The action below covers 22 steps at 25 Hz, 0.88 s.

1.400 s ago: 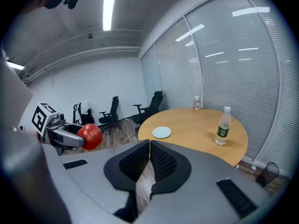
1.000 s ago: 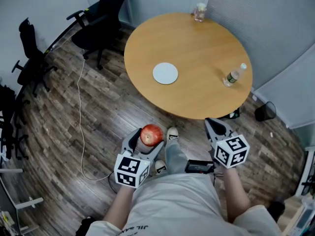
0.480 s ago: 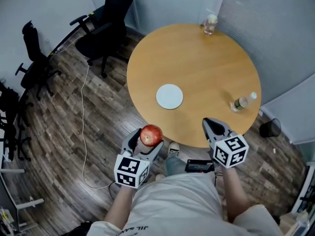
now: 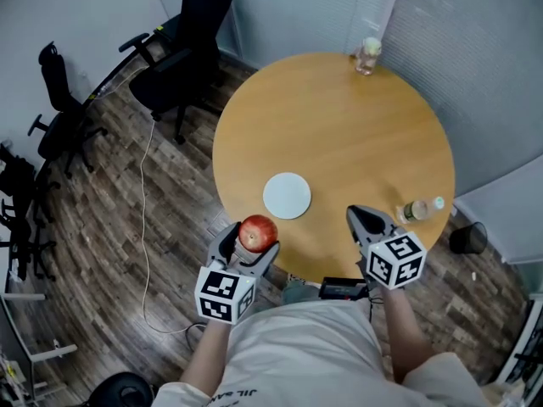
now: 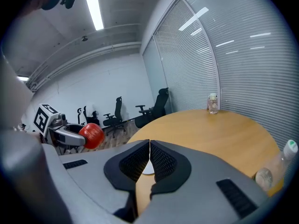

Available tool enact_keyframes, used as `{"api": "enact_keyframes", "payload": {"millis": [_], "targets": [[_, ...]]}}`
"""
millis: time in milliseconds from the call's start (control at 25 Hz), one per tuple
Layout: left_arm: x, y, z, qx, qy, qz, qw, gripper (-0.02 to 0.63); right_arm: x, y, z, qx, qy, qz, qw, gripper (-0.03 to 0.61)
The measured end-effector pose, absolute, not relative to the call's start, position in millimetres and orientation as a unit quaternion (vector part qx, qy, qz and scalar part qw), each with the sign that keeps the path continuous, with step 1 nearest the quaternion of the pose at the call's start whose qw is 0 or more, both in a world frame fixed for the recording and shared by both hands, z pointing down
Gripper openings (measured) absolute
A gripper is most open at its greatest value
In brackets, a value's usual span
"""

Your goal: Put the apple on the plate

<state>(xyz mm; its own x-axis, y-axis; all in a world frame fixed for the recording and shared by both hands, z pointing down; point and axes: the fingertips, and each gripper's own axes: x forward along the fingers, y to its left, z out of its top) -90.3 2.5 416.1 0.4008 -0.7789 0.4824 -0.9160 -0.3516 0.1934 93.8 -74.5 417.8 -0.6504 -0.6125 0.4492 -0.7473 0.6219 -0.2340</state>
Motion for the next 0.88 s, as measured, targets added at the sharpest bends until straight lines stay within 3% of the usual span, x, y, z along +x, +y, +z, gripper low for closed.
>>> {"api": "enact_keyframes", "payload": {"millis": [880], "targets": [[-93.6,-53.4,433.2,0.83,-0.467,0.198,0.233,0.376,97.1,-95.1,427.8,0.431,-0.856,0.235,0.164,0.031]]}}
